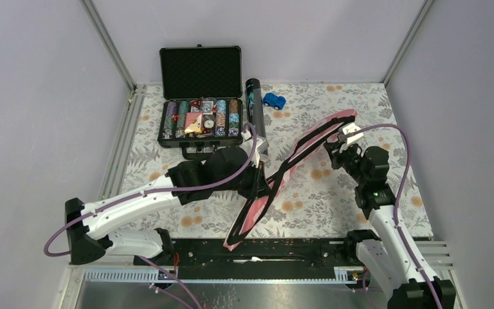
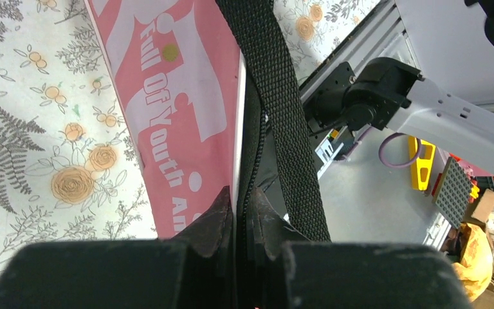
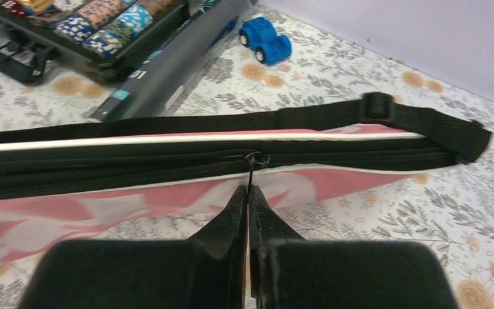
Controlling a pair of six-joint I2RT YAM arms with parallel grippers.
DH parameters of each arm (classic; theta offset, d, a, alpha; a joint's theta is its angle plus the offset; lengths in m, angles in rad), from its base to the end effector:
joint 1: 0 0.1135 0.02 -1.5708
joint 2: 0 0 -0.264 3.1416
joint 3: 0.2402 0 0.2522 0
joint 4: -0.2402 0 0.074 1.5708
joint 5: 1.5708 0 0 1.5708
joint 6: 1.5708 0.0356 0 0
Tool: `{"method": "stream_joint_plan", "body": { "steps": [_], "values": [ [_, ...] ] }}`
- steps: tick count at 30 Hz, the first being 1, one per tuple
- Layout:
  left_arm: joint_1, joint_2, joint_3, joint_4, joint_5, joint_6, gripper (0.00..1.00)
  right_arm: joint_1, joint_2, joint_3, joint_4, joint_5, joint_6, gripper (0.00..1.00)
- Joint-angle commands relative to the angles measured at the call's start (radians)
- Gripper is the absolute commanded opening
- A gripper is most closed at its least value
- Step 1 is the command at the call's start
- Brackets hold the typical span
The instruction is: Pack up the badminton gear
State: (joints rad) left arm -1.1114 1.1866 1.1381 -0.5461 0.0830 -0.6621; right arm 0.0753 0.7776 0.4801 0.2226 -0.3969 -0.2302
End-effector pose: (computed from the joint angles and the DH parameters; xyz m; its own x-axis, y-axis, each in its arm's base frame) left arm 0.1123 -0.2337 0.3450 -0.7638 0.1622 -0.6248 0.5758 0.6086 -0.5459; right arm 0.1886 0.0280 0.2763 0.0309 -0.2087 -0.9775 -0.4588 0.8659 -0.1994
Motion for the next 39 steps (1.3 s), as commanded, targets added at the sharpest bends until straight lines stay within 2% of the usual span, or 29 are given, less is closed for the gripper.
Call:
{"method": "stream_joint_plan", "body": {
  "steps": [1, 8, 13, 22, 25, 28, 33, 35, 39],
  "values": [
    [0.012, 0.046, 0.073, 0.123, 0.002, 0.031, 0.00, 0.069, -0.077, 0.040, -0.066, -0.008, 0.056, 0.00],
    [0.013, 0.122, 0.102, 0.175, 0.007, 0.042, 0.00, 0.090, -0.115, 0.060, -0.143, 0.057, 0.270, 0.00],
    [0.013, 0.179, 0.133, 0.214, -0.021, 0.073, 0.00, 0.107, -0.123, 0.114, -0.261, -0.006, 0.333, 0.00],
    [0.016, 0.304, 0.195, 0.289, -0.029, 0.062, 0.04, 0.130, -0.193, 0.080, -0.348, -0.098, 0.417, 0.00],
    [0.016, 0.349, 0.224, 0.314, -0.002, 0.066, 0.16, 0.133, -0.198, 0.061, -0.317, -0.110, 0.460, 0.00],
    [0.016, 0.350, 0.258, 0.297, -0.010, 0.108, 0.35, 0.132, -0.200, 0.073, -0.340, -0.021, 0.494, 0.00],
    [0.016, 0.242, 0.268, 0.236, -0.074, 0.267, 0.64, 0.132, -0.216, 0.099, -0.410, 0.093, 0.537, 0.00],
    [0.012, 0.159, 0.222, 0.230, -0.079, 0.377, 0.69, 0.132, -0.233, 0.097, -0.424, 0.124, 0.569, 0.00],
    [-0.016, -0.038, 0.080, 0.220, -0.172, 0.521, 0.69, 0.132, -0.242, 0.091, -0.424, 0.176, 0.645, 0.00]
  ]
}}
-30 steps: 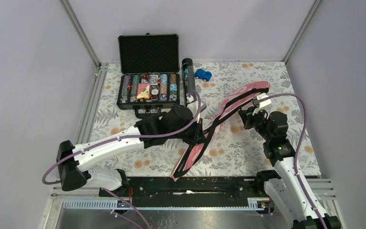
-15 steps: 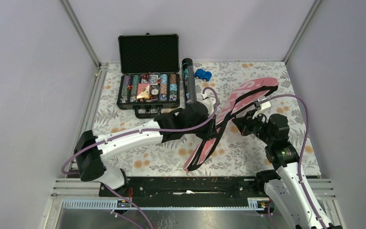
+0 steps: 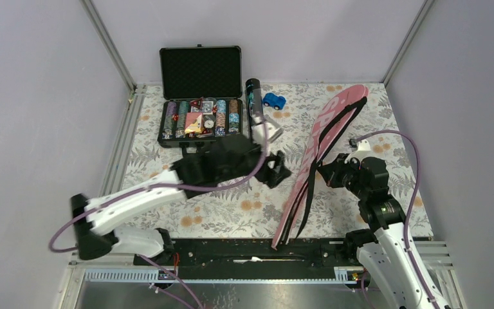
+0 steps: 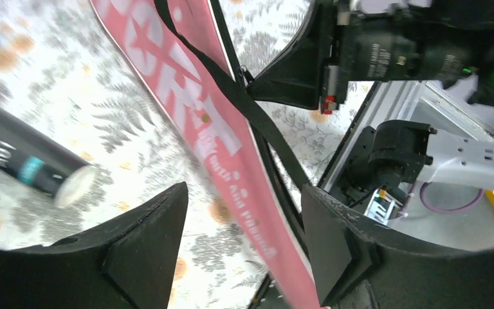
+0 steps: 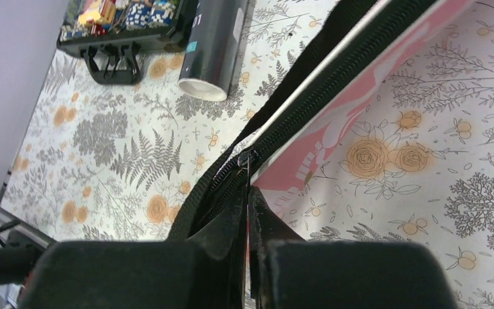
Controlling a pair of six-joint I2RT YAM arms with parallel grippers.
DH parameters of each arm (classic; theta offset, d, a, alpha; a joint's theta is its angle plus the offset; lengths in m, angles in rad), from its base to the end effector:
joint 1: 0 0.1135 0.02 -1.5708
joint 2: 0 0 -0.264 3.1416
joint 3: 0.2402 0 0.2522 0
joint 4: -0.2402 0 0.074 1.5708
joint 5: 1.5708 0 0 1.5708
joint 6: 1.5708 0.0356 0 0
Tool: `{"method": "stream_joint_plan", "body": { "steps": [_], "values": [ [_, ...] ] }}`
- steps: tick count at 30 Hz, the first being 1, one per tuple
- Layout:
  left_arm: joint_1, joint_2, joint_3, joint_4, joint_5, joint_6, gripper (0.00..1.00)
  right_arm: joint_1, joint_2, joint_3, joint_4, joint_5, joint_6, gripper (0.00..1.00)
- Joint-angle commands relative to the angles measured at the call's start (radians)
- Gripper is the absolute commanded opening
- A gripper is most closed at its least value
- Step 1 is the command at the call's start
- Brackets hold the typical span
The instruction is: Pack up the badminton gear
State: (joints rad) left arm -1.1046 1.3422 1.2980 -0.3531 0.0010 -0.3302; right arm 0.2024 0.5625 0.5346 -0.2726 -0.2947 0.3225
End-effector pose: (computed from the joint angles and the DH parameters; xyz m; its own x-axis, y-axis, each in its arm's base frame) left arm 0.1387 -0.2757 0.3773 -0.4543 0.1815 -0.8722 0.7890 0.5365 -0.2993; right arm 0.1414 0.0396 0.2754 -0.4221 0.2230 -0.8787 -0.3483 0.8550 0.3843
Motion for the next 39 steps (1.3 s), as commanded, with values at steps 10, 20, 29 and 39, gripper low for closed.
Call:
{"method": "stream_joint_plan", "body": {
  "steps": [10, 20, 29, 39],
  "values": [
    [-0.381, -0.463, -0.439, 0.223, -0.317, 0.255, 0.70, 0.005, 0.038, 0.089, 0.119, 0.125, 0.263, 0.00],
    [-0.530, -0.406, -0.586, 0.434, -0.418, 0.251, 0.75, 0.005, 0.093, 0.199, 0.088, 0.173, 0.329, 0.00],
    [-0.531, -0.356, -0.655, 0.545, -0.451, 0.363, 0.78, 0.005, 0.094, 0.245, 0.091, 0.169, 0.384, 0.00],
    [-0.529, -0.291, -0.637, 0.600, -0.441, 0.399, 0.76, 0.005, 0.111, 0.303, 0.093, 0.183, 0.413, 0.00]
  ]
}}
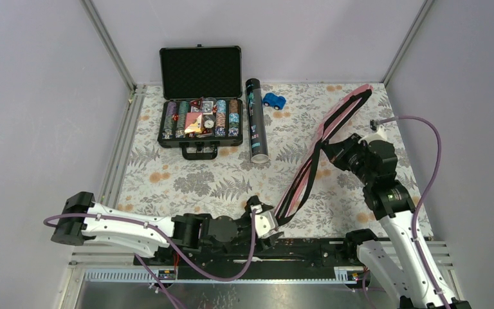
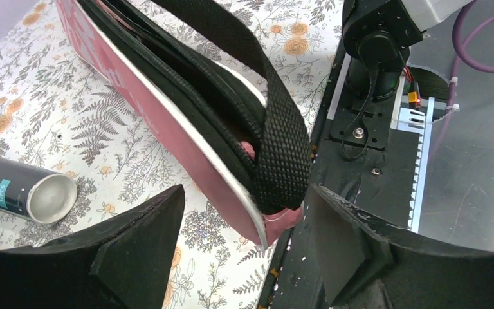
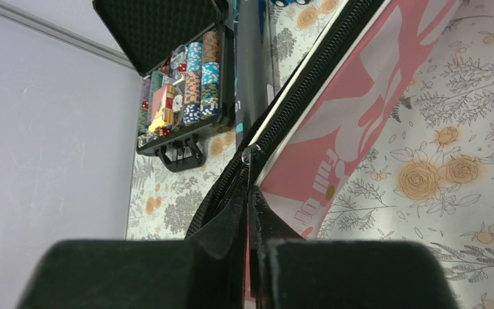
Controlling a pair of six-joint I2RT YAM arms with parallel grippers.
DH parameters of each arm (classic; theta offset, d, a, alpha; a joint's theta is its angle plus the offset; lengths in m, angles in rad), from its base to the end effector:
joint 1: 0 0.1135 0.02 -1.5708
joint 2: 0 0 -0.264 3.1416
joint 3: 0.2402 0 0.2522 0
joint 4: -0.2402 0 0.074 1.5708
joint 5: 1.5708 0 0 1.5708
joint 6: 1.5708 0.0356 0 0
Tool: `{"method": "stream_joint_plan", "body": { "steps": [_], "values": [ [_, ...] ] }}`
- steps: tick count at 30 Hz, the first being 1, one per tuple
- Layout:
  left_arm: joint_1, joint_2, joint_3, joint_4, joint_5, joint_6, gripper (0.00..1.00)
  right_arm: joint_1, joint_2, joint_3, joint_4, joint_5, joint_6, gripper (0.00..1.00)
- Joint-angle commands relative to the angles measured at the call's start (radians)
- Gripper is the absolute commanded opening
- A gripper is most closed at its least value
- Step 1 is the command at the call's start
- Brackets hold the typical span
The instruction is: Pack up the badminton gear
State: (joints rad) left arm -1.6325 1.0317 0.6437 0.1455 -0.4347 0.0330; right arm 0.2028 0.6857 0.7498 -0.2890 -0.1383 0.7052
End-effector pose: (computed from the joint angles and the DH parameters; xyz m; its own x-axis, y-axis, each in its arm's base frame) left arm 0.0003 -0.2376 0.2774 0.0455 0.2512 -0.9669 0.9295 0.3440 0.1331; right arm 0.1585 0.0376 0.3319 -0.3810 0.5771 -0.7224 -0.1105 0.7473 0.6553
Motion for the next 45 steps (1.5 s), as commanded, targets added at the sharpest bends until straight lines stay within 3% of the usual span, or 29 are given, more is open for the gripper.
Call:
{"method": "stream_joint_plan", "body": {
  "steps": [1, 6, 9, 14, 25, 33, 45],
  "values": [
    [-0.001, 0.025, 0.018, 0.111, -0.002, 0.039, 0.75, 0.004, -0.012, 0.093, 0.107, 0.031, 0.028, 0.00],
    [0.010, 0.016, -0.010, 0.206, -0.006, 0.039, 0.59, 0.003, -0.026, 0.107, 0.101, 0.047, 0.032, 0.00],
    [0.023, -0.007, -0.018, 0.223, -0.025, 0.035, 0.42, 0.003, -0.032, 0.107, 0.102, 0.035, 0.024, 0.00],
    [0.045, -0.049, -0.012, 0.230, -0.020, 0.048, 0.19, 0.003, -0.039, 0.127, 0.062, -0.103, -0.156, 0.00],
    [0.108, 0.025, 0.131, 0.165, -0.050, 0.035, 0.20, 0.007, -0.045, 0.215, -0.156, -0.325, -0.378, 0.00],
    [0.170, 0.103, 0.220, 0.098, -0.037, -0.002, 0.19, 0.029, -0.102, 0.188, -0.133, -0.442, -0.372, 0.00],
    [0.258, 0.158, 0.355, -0.035, 0.033, -0.089, 0.20, 0.060, -0.136, 0.295, -0.198, -0.544, -0.383, 0.00]
  ]
}}
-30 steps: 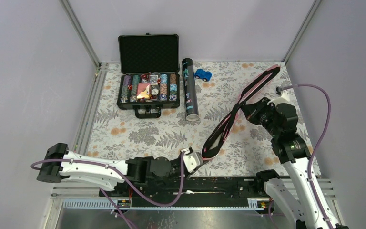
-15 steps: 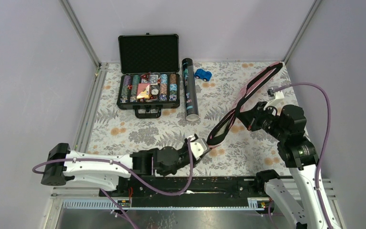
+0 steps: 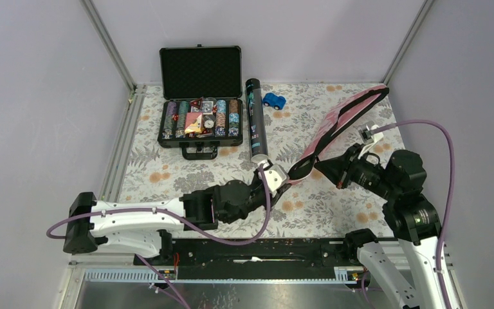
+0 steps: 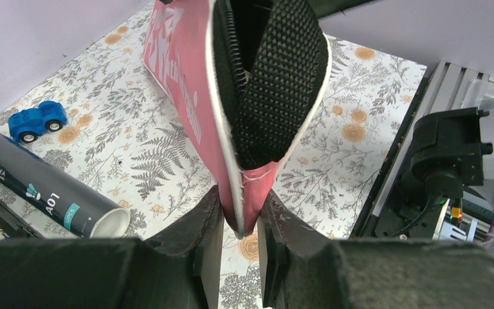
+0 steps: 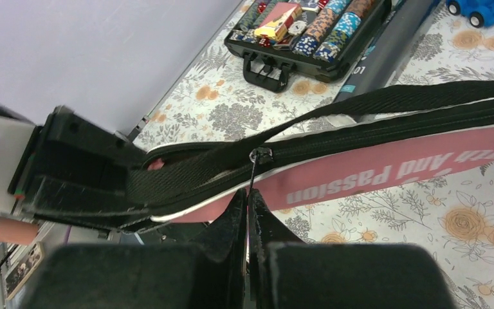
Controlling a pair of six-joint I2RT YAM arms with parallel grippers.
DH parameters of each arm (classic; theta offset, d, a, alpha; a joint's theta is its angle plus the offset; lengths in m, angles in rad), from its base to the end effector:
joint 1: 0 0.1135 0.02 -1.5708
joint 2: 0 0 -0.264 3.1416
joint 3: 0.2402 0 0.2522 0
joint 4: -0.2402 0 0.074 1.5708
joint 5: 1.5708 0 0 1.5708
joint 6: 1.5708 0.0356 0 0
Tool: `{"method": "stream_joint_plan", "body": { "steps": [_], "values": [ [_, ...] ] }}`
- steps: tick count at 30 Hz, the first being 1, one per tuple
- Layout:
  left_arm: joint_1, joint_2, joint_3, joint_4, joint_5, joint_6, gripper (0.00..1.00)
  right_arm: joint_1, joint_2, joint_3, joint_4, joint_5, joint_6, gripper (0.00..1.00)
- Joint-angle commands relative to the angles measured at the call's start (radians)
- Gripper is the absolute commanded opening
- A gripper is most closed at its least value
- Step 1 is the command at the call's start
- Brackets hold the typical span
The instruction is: Pack up the badminton gear
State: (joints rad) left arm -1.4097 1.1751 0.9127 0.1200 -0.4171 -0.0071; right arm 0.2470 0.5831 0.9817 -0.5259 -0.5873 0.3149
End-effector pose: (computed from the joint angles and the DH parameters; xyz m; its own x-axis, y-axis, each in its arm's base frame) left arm 0.0585 -0.2700 0.3364 -0.0287 0.1362 -0.9903 0.8379 0.5434 0.0505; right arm 0.0969 0.0448 0.3961 -0.3452 0.1789 -0.9213 -0.6621 0.6493 0.3741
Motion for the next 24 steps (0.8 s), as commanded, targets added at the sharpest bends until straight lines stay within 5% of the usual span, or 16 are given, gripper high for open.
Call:
{"method": "stream_joint_plan", "body": {
  "steps": [1, 13, 24],
  "values": [
    [0.039, 0.019, 0.100, -0.024, 0.017, -0.055, 0.20, 0.015, -0.036, 0.066, 0.030, -0.101, 0.003, 0.00],
    [0.094, 0.116, 0.222, -0.081, 0.067, -0.120, 0.19, 0.023, -0.033, 0.185, -0.057, -0.146, 0.045, 0.00],
    [0.136, 0.215, 0.357, -0.195, 0.124, -0.154, 0.18, 0.034, -0.013, 0.124, -0.132, -0.157, 0.027, 0.00]
  ]
}}
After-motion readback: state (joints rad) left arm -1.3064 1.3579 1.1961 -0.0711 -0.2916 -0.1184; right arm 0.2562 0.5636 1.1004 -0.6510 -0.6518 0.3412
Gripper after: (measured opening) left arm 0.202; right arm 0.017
